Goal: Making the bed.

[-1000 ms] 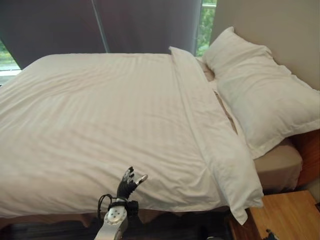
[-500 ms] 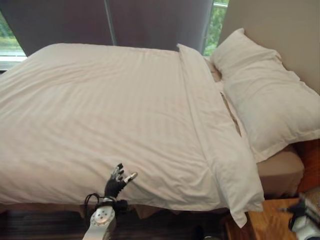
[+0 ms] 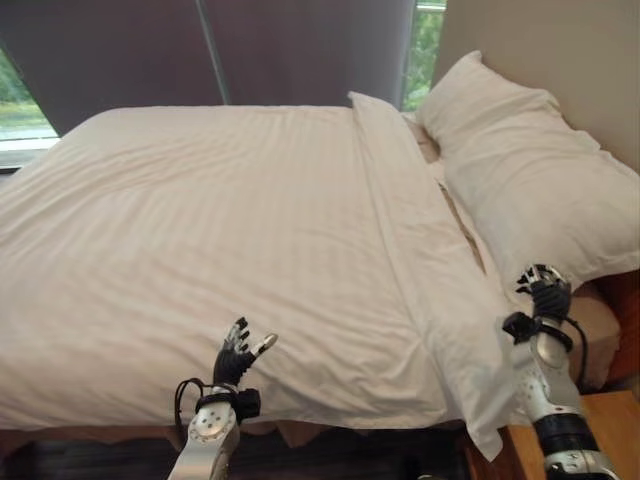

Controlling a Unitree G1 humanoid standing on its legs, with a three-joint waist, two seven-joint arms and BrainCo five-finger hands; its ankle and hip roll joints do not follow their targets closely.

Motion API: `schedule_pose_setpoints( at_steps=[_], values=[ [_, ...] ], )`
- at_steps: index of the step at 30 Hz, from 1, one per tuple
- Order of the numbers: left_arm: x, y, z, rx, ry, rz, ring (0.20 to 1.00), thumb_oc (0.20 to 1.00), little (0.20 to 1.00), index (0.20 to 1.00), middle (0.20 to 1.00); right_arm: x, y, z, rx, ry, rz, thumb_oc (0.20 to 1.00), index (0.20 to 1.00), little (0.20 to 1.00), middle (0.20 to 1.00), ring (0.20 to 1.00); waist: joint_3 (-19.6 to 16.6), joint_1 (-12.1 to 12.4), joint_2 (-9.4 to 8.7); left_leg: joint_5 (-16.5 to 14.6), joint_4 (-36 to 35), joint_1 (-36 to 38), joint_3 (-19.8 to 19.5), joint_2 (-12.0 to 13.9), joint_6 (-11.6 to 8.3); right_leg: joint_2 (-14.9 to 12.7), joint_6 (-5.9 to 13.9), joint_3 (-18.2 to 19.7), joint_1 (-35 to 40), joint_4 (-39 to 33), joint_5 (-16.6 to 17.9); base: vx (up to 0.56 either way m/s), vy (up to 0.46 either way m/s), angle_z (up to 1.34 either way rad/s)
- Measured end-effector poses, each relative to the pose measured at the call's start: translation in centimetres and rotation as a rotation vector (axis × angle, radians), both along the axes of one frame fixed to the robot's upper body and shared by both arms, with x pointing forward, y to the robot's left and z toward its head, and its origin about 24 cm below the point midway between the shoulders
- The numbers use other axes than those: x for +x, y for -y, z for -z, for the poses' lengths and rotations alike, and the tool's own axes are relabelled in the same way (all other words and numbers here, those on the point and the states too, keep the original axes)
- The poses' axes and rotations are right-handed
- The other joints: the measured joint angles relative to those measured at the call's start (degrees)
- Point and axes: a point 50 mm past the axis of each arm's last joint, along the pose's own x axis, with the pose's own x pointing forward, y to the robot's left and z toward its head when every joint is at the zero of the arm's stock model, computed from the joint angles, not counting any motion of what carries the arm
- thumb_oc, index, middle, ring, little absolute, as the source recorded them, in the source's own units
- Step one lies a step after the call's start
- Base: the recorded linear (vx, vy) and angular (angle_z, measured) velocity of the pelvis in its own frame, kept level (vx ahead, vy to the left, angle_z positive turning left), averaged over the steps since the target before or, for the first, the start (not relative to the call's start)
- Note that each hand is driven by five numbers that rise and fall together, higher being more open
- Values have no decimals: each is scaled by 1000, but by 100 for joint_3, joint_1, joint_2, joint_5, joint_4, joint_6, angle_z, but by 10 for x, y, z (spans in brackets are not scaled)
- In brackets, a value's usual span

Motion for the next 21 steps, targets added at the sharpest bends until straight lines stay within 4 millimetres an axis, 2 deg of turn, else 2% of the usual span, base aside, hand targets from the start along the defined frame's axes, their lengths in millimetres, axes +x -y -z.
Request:
schedule_pose_setpoints(
  at_steps=[2, 4, 8, 9, 10, 13, 16, 18, 20, 21],
  values=[
    [-2, -1, 2, -5, -7, -1, 1000, 1000, 1000, 1000, 1000, 6, 2, -4, 87, 62, 18, 200, 200, 200, 200, 200, 18, 107, 48, 16, 0, -62, -66, -4, 23, -19, 2, -77, -3, 0, -3, 5, -24, 20],
    [-6, -1, 7, -11, -35, 8, 1000, 1000, 1000, 1000, 1000, 12, 6, -9, 160, 118, 58, 200, 200, 200, 200, 200, 44, 106, 75, 24, 0, -82, -113, -23, 33, -43, 2, -118, -1, 0, -3, -11, -20, 14],
    [-7, -2, 10, -12, -46, 7, 1000, 1000, 1000, 1000, 1000, 13, 18, 8, 182, 40, 118, 200, 200, 200, 200, 200, 126, 159, 146, 58, 0, -153, -193, -65, 77, -96, 4, -202, -8, 0, -2, -8, -3, 12],
    [-7, -2, 10, -13, -46, 8, 1000, 1000, 1000, 1000, 1000, 7, 21, 28, 187, -52, 135, 200, 200, 200, 200, 200, 177, 143, 217, 58, 0, -152, -193, -81, 76, -111, 8, -202, -7, 0, 1, 0, 0, 0],
    [-6, -3, 12, -19, -55, 6, 1000, 1000, 1000, 1000, 1000, -5, 24, 55, 200, -190, 150, 200, 200, 200, 200, 200, 226, 117, 270, 58, 0, -150, -193, -81, 76, -110, 9, -204, -5, 0, 2, 0, 0, 0],
    [-6, -2, 15, -52, -64, 0, 1000, 1000, 1000, 1000, 1000, -34, 27, 94, 227, -381, 158, 200, 200, 200, 200, 200, 378, 101, 343, 66, 0, -150, -190, -74, 75, -96, 8, -202, -15, 0, 5, -16, 4, -1],
    [-6, 1, 19, -68, -73, 11, 1000, 1000, 1000, 1000, 1000, -64, 27, 122, 275, -508, 197, 200, 200, 200, 200, 200, 497, 80, 372, 68, 0, -155, -180, -79, 73, -90, 10, -198, -36, 1, 11, -54, 22, -2],
    [-4, 6, 21, -84, -77, 18, 1000, 1000, 1000, 1000, 1000, -91, 25, 144, 329, -613, 239, 200, 200, 200, 200, 200, 582, 117, 352, 68, 0, -153, -201, -69, 73, -82, 9, -206, -13, 1, 10, -44, 25, 2],
    [-3, 7, 22, -86, -81, 20, 1000, 1000, 1000, 1000, 1000, -113, 16, 160, 369, -696, 247, 200, 200, 200, 200, 200, 668, 21, 330, 67, 0, -172, -175, -78, 72, -86, 8, -192, -79, 1, 11, -23, 15, -1],
    [0, 7, 23, -88, -83, 18, 1000, 1000, 1000, 1000, 1000, -131, 12, 170, 393, -757, 261, 200, 200, 200, 200, 200, 706, -34, 314, 70, 0, -196, -198, -80, 76, -104, 7, -200, -63, 1, 12, 0, 0, 0]
  ],
)
